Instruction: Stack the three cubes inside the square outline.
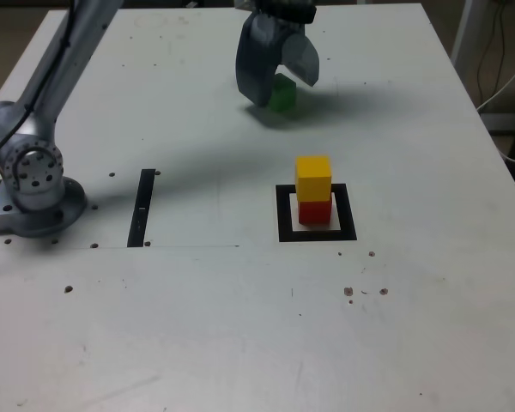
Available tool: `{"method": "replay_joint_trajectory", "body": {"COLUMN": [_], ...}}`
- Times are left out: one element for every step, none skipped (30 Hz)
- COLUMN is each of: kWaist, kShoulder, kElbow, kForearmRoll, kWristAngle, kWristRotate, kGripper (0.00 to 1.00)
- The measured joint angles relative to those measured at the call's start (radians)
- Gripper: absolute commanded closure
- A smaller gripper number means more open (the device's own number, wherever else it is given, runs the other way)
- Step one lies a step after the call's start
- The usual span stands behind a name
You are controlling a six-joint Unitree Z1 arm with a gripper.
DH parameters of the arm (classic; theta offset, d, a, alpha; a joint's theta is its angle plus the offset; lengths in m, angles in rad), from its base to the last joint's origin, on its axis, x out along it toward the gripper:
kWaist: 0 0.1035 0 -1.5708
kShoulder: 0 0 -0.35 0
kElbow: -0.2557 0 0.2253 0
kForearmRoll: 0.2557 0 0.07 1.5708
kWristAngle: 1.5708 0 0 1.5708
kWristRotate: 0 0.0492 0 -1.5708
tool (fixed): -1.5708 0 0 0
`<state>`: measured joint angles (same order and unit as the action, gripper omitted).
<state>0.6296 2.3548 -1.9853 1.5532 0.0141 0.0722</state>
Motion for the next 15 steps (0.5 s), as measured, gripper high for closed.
{"method": "replay_joint_trajectory", "body": {"kWaist": [0.002, 0.005, 0.007, 0.010, 0.013, 0.016, 0.017, 0.018, 0.018, 0.018, 0.018, 0.016, 0.014, 0.011, 0.007], "kShoulder": [0.003, 0.005, 0.007, 0.009, 0.011, 0.013, 0.014, 0.017, 0.020, 0.026, 0.031, 0.036, 0.038, 0.039, 0.039], "kElbow": [-0.001, -0.003, -0.006, -0.010, -0.016, -0.021, -0.024, -0.025, -0.025, -0.025, -0.025, -0.025, -0.025, -0.025, -0.025], "kForearmRoll": [-0.001, -0.002, -0.002, -0.002, -0.003, -0.004, -0.005, -0.007, -0.010, -0.017, -0.024, -0.032, -0.041, -0.053, -0.058], "kWristAngle": [0.000, 0.000, 0.002, 0.004, 0.008, 0.010, 0.012, 0.013, 0.014, 0.014, 0.014, 0.016, 0.018, 0.021, 0.022], "kWristRotate": [0.000, 0.000, 0.000, 0.000, 0.000, 0.000, 0.000, 0.000, -0.001, -0.001, -0.001, -0.001, -0.001, -0.001, -0.001], "kGripper": [0.19, 0.22, 0.24, 0.28, 0.31, 0.35, 0.39, 0.46, 0.51, 0.56, 0.60, 0.64, 0.67, 0.69, 0.70]}}
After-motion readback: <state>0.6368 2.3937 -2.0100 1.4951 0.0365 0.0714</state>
